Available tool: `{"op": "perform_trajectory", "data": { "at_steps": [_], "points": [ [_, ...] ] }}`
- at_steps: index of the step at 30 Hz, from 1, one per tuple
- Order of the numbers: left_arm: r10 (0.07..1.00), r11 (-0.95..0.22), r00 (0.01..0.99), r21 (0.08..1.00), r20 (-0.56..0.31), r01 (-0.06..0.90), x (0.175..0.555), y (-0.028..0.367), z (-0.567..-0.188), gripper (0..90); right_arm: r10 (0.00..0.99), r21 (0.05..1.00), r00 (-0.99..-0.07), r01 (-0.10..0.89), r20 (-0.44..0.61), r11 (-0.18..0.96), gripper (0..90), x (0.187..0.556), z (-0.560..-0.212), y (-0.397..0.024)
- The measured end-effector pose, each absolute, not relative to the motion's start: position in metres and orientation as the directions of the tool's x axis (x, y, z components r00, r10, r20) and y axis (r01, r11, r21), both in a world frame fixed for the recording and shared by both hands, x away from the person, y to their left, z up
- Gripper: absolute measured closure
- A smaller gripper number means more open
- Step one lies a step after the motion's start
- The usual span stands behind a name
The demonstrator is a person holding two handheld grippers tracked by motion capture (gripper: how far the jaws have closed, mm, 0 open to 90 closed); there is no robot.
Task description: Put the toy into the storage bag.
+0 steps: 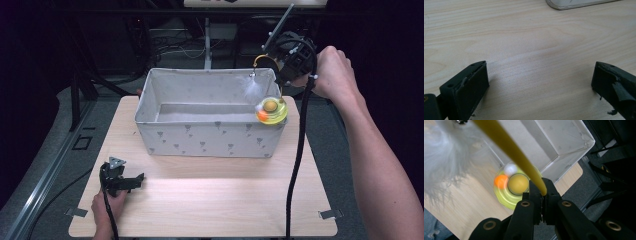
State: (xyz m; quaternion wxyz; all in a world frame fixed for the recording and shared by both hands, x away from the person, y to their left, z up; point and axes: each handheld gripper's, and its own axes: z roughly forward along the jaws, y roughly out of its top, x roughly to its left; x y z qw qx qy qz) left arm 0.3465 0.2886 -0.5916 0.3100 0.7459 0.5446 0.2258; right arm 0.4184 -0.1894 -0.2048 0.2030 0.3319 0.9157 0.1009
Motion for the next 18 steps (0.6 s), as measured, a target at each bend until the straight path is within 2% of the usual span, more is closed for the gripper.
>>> {"op": "perform_trajectory", "data": {
  "at_steps": [18],
  "points": [
    [0.952, -0.215, 0.305, 0.709, 0.0, 0.671, 0.347, 0.289, -0.592, 1.0, 0.674, 0.335, -0.676, 0.587, -0.298, 0.737, 87.7, 0.438, -0.207, -0.193]
  ]
}}
